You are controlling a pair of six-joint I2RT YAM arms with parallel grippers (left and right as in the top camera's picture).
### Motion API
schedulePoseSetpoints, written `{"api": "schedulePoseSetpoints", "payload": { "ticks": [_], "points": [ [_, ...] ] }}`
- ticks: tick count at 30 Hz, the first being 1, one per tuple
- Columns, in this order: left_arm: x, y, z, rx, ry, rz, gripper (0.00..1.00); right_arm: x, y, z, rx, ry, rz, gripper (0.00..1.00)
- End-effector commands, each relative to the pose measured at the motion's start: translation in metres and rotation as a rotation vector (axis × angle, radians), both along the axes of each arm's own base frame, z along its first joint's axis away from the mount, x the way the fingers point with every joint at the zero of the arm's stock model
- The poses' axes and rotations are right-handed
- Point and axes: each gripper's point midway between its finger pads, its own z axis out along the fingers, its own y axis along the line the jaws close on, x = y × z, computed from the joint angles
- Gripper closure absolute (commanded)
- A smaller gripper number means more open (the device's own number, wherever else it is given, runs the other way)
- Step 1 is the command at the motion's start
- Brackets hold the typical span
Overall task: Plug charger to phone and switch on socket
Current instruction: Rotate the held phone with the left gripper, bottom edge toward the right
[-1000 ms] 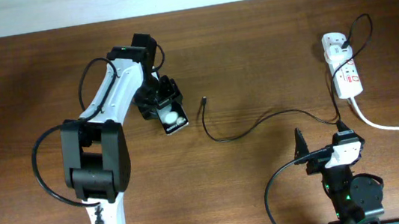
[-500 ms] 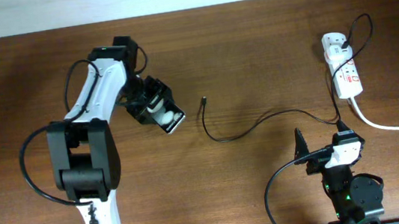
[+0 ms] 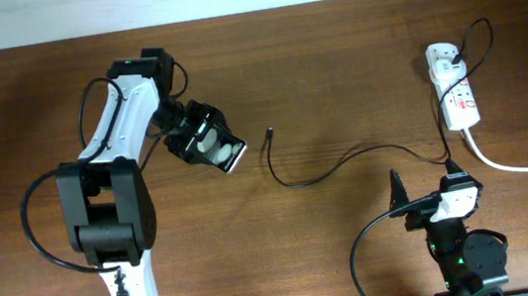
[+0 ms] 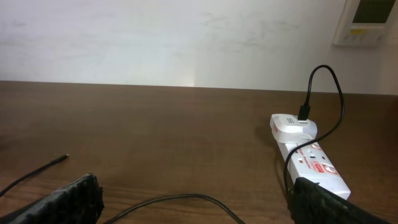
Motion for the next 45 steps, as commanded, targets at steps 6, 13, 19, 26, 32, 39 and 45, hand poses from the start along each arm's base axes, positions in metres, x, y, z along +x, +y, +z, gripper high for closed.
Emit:
{"api": "schedulePoseSetpoints", "payload": {
  "ticks": [6,13,19,26,32,39,45],
  "points": [
    [0.014,0.0,0.066,-0.011,-0.077,0.133,1.0,0.0,0.002,-0.001,0.001,0.0,0.009,0.01],
    [0.009,-0.015,0.083,-0.118,-0.045,0.164,1.0,0.0,0.002,-0.001,0.001,0.0,0.009,0.01],
    [0.008,-0.023,0.089,-0.17,-0.035,0.162,1.0,0.0,0.002,-0.001,0.001,0.0,0.009,0.01],
    [0.005,-0.029,0.095,-0.223,-0.015,0.162,1.0,0.0,0.002,-0.001,0.0,0.0,0.009,0.01],
    [0.004,-0.037,0.103,-0.286,0.001,0.164,1.0,0.0,0.002,-0.001,0.0,0.0,0.009,0.01],
    [0.003,-0.041,0.108,-0.319,0.012,0.166,1.0,0.0,0.002,-0.001,0.0,0.0,0.009,0.01],
    [0.003,-0.041,0.107,-0.317,0.015,0.17,1.0,0.0,0.002,-0.001,0.0,0.0,0.009,0.01]
  ]
}}
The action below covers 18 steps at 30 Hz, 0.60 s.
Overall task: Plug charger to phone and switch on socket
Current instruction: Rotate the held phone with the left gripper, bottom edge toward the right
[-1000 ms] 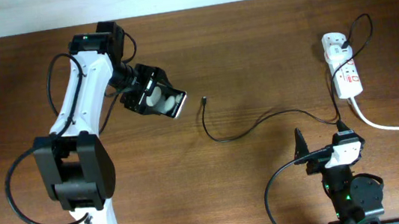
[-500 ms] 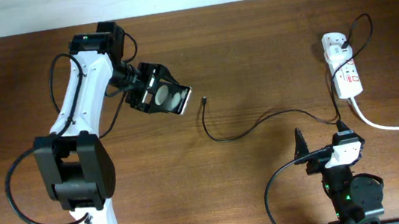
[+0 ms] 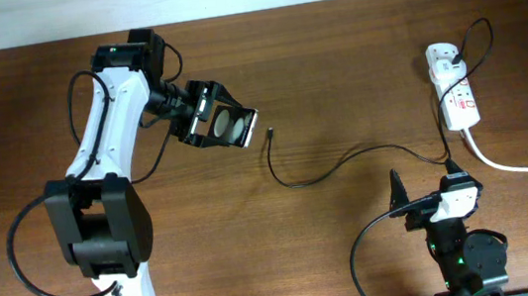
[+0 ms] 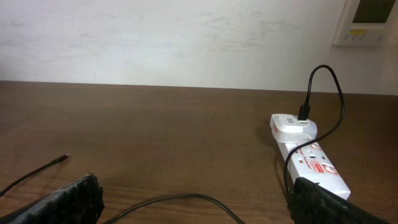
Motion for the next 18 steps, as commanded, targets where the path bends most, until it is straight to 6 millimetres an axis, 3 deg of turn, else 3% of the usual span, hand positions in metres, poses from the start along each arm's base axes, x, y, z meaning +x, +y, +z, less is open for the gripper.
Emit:
{"api": "schedulePoseSetpoints", "payload": {
  "ticks": [1,18],
  "points": [
    [0.0018,-0.0029,0.0273,-0.05,-0.043,0.015,1.0,-0.0004,0.002,-0.0016,0.0,0.0,0.009,0.01],
    [0.0022,-0.0019,0.0261,-0.041,-0.045,0.015,1.0,-0.0004,0.002,-0.0016,0.001,0.0,0.009,0.01]
  ]
}}
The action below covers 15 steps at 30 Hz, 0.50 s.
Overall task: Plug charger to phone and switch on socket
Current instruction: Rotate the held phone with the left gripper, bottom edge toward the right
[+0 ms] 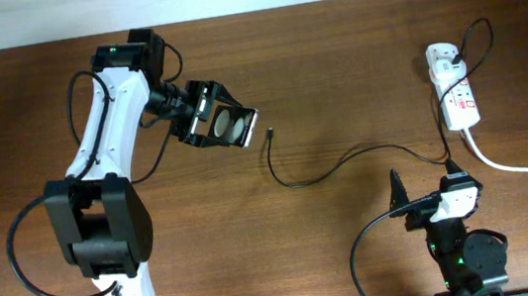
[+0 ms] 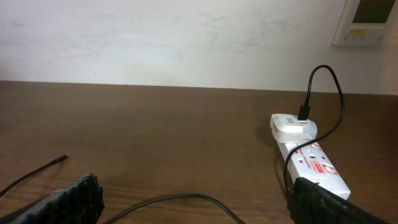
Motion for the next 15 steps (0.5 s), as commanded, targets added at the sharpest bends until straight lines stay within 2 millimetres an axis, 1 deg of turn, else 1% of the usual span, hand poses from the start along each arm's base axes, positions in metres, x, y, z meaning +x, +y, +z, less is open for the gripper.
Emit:
{"api": "schedulePoseSetpoints", "payload": {
  "ticks": [1,15],
  "points": [
    [0.0022,-0.0016,0.0258,-0.039,-0.045,0.015,1.0,-0.0005,0.002,-0.0014,0.0,0.0,0.009,0.01],
    [0.0026,0.001,0.0229,-0.016,-0.046,0.017,1.0,-0.0005,0.002,-0.0014,0.0,0.0,0.009,0.01]
  ]
}}
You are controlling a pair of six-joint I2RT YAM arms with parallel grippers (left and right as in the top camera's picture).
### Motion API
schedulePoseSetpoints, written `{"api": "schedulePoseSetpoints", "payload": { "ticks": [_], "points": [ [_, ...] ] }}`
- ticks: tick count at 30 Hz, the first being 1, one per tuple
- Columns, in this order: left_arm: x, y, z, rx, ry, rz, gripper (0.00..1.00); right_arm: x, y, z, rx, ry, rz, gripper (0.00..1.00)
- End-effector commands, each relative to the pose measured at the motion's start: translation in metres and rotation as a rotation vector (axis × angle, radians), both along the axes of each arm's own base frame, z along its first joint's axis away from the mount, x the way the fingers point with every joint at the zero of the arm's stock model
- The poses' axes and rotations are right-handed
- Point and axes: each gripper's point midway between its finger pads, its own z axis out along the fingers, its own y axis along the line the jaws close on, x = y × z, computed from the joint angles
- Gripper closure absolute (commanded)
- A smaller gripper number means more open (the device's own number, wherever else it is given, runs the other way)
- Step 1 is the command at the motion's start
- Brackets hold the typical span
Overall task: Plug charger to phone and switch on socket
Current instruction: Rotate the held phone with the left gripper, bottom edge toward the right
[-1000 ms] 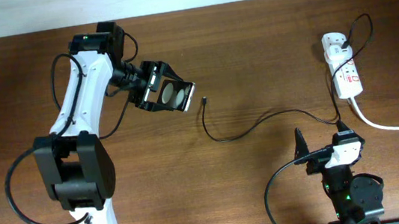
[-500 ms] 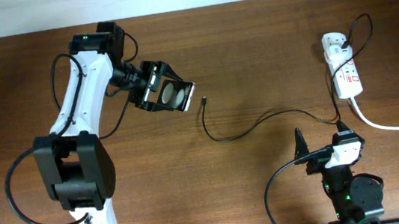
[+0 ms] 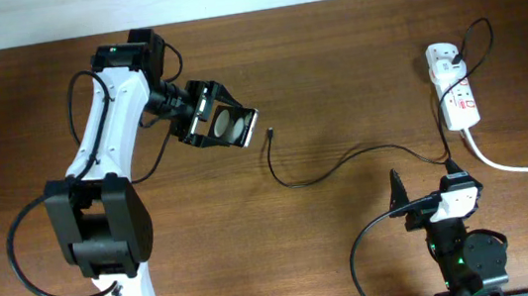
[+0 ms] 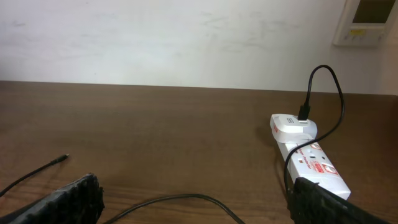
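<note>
A black phone (image 3: 231,128) is held above the table, my left gripper (image 3: 210,124) shut on it. Its right edge sits just left of the cable's free plug tip (image 3: 268,133), apart from it. The black charger cable (image 3: 327,173) runs across the table to a white adapter (image 4: 293,128) plugged into the white socket strip (image 4: 314,163) at the far right. My right gripper (image 4: 196,205) stands open near the front edge, with only a loop of cable (image 4: 180,199) on the table between its fingers. The plug tip (image 4: 62,158) also shows at the left of the right wrist view.
The socket strip's white mains lead (image 3: 525,166) runs off the right side of the brown wooden table (image 3: 333,50). A white wall (image 4: 186,37) stands behind the table's far edge.
At first my left gripper held the phone lower and further left, well short of the cable's tip. Later the phone was further right and turned, its edge close to the tip, and it has stayed there. My right gripper has stayed open throughout.
</note>
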Motion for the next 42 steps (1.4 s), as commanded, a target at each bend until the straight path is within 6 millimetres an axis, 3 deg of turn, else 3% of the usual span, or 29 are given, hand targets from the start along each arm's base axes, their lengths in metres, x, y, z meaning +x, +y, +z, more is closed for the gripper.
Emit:
{"api": "schedulePoseSetpoints", "payload": {
  "ticks": [1,32,42],
  "points": [
    [0.003,0.001,0.023,-0.017,-0.046,0.017,1.0,0.0,0.002,-0.001,0.0,0.0,0.009,0.01],
    [0.003,0.001,0.023,-0.012,-0.028,0.035,1.0,0.0,0.002,-0.001,0.0,0.0,0.009,0.01],
    [0.003,0.001,0.023,-0.012,-0.028,0.035,1.0,-0.001,0.011,0.01,0.006,-0.046,0.06,0.01]
  ]
}}
